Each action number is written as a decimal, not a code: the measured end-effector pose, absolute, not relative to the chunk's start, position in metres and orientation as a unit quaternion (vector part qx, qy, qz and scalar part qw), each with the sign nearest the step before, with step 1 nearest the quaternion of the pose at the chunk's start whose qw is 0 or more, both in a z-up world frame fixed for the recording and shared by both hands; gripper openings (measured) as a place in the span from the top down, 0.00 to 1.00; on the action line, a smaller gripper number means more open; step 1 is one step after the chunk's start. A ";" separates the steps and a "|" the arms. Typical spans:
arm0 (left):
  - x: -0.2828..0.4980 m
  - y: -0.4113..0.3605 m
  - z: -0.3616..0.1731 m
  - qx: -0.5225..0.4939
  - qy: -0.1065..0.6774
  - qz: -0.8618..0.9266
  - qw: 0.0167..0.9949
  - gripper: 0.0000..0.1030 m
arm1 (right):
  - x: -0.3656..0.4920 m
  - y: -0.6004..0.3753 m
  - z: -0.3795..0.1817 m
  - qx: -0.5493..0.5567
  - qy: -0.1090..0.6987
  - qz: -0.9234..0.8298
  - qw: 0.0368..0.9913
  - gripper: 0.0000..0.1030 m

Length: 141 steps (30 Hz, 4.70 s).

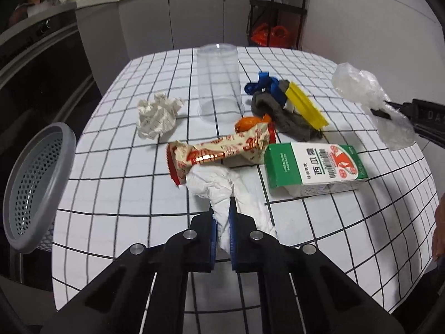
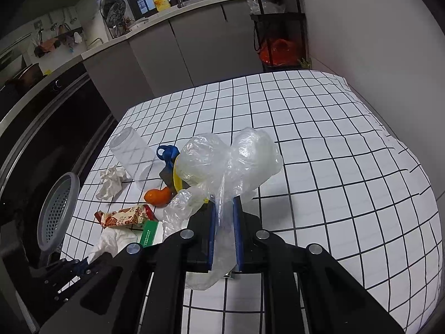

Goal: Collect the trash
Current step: 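Carry the plastic bag and tissue with both tools over the grey basket, then open both tools to drop the bag and tissue into the basket, then move both tools back over the table toward the carton and wrapper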

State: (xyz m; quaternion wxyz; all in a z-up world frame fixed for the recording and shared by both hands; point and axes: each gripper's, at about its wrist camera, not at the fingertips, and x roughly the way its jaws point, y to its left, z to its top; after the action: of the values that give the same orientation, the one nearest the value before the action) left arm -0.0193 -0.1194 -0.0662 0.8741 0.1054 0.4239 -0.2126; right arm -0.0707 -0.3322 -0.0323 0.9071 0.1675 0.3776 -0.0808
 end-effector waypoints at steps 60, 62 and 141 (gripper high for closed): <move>0.116 0.202 -0.034 -0.016 0.440 0.054 0.896 0.89 | 0.116 0.051 -0.047 0.001 0.439 0.226 0.870 0.84; 0.115 0.202 -0.033 -0.015 0.438 0.056 0.897 0.88 | 0.115 0.049 -0.047 0.002 0.436 0.225 0.871 0.78; -0.009 -0.047 -0.042 0.063 0.434 -0.138 0.888 0.18 | -0.058 -0.282 -0.079 -0.053 0.450 0.135 0.881 0.20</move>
State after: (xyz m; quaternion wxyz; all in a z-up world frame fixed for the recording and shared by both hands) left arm -0.0090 -0.0469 -0.0417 0.8880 0.0627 0.4342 -0.1376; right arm -0.0577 -0.2815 -0.0792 0.8811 -0.0532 0.4500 0.1352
